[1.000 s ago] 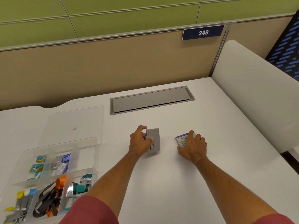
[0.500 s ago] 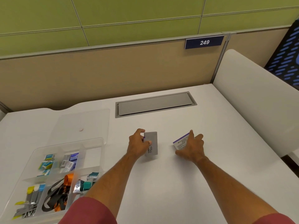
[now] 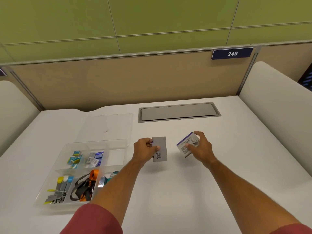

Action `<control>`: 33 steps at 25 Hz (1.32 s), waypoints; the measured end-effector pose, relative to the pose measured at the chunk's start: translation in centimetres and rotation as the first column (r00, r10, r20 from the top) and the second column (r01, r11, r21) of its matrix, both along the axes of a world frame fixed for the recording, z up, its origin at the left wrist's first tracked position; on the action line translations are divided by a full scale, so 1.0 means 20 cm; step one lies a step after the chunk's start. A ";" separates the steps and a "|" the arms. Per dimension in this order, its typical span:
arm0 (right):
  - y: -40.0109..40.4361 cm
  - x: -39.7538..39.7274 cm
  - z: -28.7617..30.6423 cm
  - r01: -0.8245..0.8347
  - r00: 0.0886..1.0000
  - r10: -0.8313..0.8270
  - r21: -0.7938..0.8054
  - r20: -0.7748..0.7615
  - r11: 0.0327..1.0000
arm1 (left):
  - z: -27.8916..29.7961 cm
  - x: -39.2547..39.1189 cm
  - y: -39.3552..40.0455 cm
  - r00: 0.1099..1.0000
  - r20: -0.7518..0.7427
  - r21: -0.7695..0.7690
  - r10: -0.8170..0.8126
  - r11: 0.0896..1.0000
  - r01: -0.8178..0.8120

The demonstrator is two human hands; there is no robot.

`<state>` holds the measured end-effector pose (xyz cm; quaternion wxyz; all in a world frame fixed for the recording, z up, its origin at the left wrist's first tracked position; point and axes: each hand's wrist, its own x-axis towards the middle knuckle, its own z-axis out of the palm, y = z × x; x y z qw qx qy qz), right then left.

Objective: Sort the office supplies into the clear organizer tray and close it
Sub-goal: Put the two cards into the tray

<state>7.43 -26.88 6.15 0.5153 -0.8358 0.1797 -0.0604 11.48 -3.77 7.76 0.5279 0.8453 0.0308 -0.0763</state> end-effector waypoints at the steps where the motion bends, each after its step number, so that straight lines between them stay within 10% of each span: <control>1: 0.03 0.01 0.01 0.003 1.000 -0.003 -0.012 0.014 1.000 | 0.01 -0.01 0.04 1.000 0.009 -0.002 0.017 1.000 -0.017; 20: 0.87 0.13 0.08 0.173 0.983 -0.170 -0.037 0.063 0.984 | 0.00 0.13 0.86 0.972 -0.037 0.034 0.232 0.972 -0.231; 33: 0.99 0.17 0.06 0.244 0.969 -0.242 -0.051 0.050 0.968 | -0.12 0.27 0.86 0.996 -0.037 0.266 0.083 0.961 -0.070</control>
